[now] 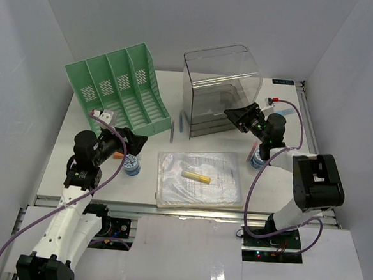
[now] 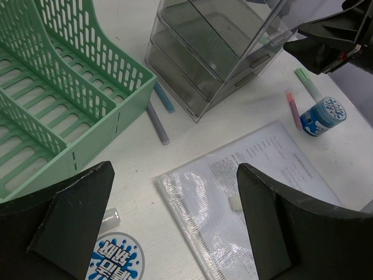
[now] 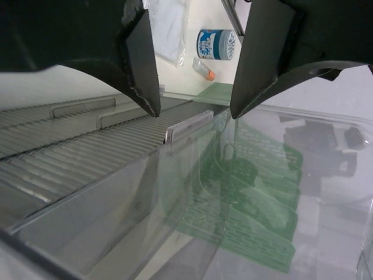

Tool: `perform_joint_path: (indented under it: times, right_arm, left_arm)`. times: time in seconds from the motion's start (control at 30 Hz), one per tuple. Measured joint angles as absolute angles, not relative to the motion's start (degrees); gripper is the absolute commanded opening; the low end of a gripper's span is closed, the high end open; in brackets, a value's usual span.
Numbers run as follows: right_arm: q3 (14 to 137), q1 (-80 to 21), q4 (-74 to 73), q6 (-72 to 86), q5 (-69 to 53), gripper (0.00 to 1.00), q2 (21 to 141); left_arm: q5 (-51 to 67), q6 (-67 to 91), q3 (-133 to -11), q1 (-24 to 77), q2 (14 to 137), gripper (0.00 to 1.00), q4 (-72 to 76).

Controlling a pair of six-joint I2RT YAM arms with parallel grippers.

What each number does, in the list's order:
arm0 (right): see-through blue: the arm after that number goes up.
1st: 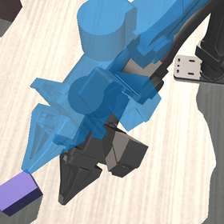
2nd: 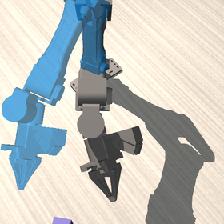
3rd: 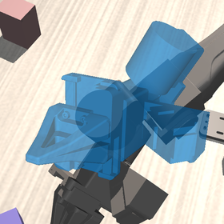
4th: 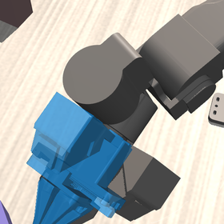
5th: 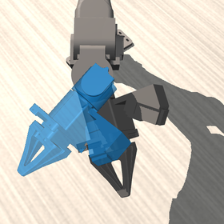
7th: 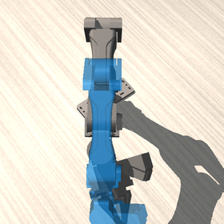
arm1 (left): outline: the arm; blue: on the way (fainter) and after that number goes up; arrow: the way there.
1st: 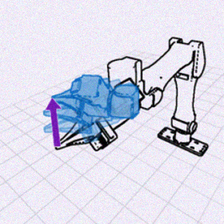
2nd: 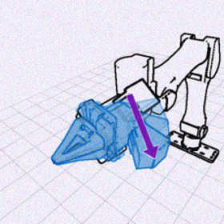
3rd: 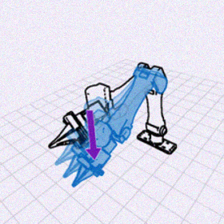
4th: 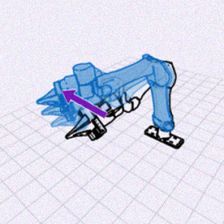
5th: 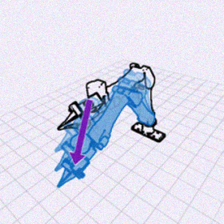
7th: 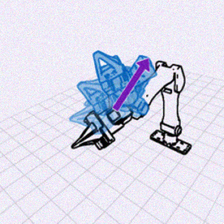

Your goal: Organize the desk

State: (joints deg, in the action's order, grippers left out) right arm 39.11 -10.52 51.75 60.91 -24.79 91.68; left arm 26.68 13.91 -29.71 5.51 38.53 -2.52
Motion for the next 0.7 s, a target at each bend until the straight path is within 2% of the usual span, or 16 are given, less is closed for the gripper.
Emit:
perform_joint_path:
  times: [0.47, 0.53, 0.7]
  right_arm:
    - [40.04, -10.51, 62.69, 69.24, -23.91, 0.11, 99.65]
    - [39.84, -10.41, 63.87, 70.74, -23.79, 0.08, 100.28]
    - [38.92, -10.06, 65.67, 73.00, -23.72, 0.08, 100.57]
  left_arm:
    - [27.29, 13.93, -29.52, 6.16, 38.41, 0.98, -2.24]
    - [27.63, 14.00, -29.41, 6.20, 38.41, 0.98, -1.88]
    - [29.30, 16.46, -27.53, 6.27, 38.17, 0.98, 1.56]
